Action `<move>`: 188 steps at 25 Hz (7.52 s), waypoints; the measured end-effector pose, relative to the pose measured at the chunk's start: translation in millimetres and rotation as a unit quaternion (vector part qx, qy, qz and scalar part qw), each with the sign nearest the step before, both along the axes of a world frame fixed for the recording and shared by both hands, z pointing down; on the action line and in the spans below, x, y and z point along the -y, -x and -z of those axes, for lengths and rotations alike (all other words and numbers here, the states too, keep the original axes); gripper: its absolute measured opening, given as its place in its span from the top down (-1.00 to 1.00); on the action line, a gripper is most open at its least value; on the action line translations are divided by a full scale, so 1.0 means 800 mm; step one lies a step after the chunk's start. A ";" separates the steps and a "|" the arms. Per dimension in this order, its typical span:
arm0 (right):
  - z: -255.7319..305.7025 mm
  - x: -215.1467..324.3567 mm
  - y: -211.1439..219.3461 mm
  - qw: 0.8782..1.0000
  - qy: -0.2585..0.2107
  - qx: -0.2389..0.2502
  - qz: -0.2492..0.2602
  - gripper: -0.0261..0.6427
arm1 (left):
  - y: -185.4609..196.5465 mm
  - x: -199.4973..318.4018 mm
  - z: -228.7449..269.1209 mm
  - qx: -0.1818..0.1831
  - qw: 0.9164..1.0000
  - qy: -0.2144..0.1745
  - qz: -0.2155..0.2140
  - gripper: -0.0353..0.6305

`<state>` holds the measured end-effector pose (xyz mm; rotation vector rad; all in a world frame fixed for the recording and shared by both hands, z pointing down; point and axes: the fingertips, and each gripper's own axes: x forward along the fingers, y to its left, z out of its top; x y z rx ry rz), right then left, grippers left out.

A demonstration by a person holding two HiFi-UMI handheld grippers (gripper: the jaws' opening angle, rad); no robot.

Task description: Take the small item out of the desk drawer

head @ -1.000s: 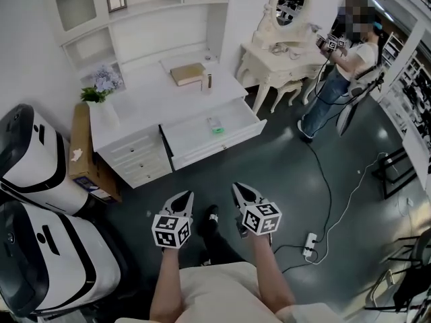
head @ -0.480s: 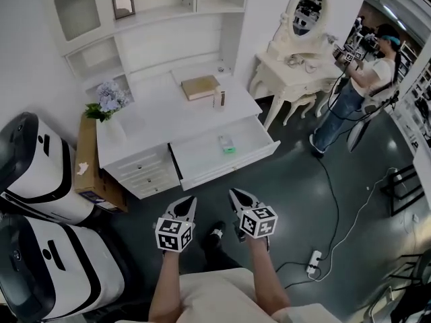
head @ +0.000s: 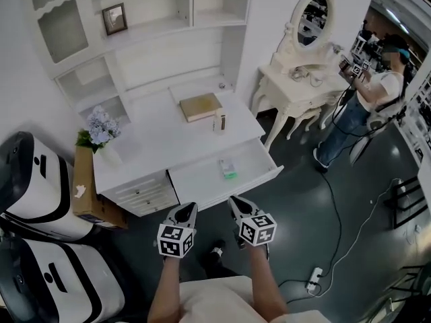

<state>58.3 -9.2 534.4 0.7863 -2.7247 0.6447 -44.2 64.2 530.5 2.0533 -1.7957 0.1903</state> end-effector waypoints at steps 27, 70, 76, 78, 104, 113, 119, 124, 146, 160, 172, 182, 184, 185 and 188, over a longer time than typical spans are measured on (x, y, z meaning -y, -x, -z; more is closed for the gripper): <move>-0.058 0.197 0.034 1.000 0.028 -0.001 -0.013 0.85 | 0.137 0.146 -0.040 0.027 0.997 0.044 0.055 0.84; -0.157 0.304 0.082 0.964 0.085 -0.179 -0.180 0.68 | 0.096 0.356 -0.083 -0.021 0.957 0.046 -0.287 0.84; -0.169 0.307 0.084 0.962 0.090 -0.198 -0.163 0.56 | 0.090 0.354 -0.088 -0.028 0.956 0.049 -0.287 0.84; -0.174 0.305 0.085 0.962 0.091 -0.203 -0.155 0.51 | 0.088 0.351 -0.089 -0.028 0.957 0.050 -0.285 0.84; -0.352 0.369 0.120 0.940 0.149 -0.297 -0.080 -0.13 | 0.112 0.336 -0.133 -0.023 0.962 0.073 -0.263 0.84; -0.413 0.382 0.117 0.917 0.186 -0.346 -0.065 -0.18 | 0.120 0.336 -0.138 -0.022 0.962 0.077 -0.260 0.84; -0.432 0.380 0.120 0.909 0.192 -0.367 -0.047 -0.18 | 0.132 0.330 -0.150 -0.022 0.963 0.089 -0.253 0.84; -0.438 0.378 0.112 0.901 0.194 -0.383 -0.058 -0.18 | 0.131 0.316 -0.157 -0.017 0.961 0.103 -0.257 0.84; -0.357 0.378 0.106 0.933 0.153 -0.312 -0.095 -0.16 | 0.074 0.264 -0.139 -0.007 0.957 0.083 -0.278 0.84; -0.285 0.337 0.107 0.953 0.126 -0.268 -0.062 -0.16 | 0.054 0.249 -0.125 -0.007 0.968 0.075 -0.240 0.84; -0.208 0.276 0.107 0.971 0.093 -0.217 -0.040 -0.16 | -0.015 0.233 -0.097 0.009 0.966 0.052 -0.252 0.84; -0.149 0.223 0.079 0.981 0.052 -0.184 -0.032 -0.16 | -0.015 0.226 -0.088 0.024 0.973 0.050 -0.224 0.84; -0.140 0.216 0.073 0.983 0.043 -0.174 -0.038 -0.16 | -0.012 0.223 -0.092 0.025 0.975 0.053 -0.216 0.84; -0.135 0.214 0.070 0.984 0.039 -0.168 -0.042 -0.16 | -0.010 0.223 -0.093 0.026 0.975 0.054 -0.212 0.84; -0.122 0.207 0.059 0.987 0.030 -0.147 -0.053 -0.16 | -0.009 0.220 -0.096 0.031 0.977 0.056 -0.204 0.84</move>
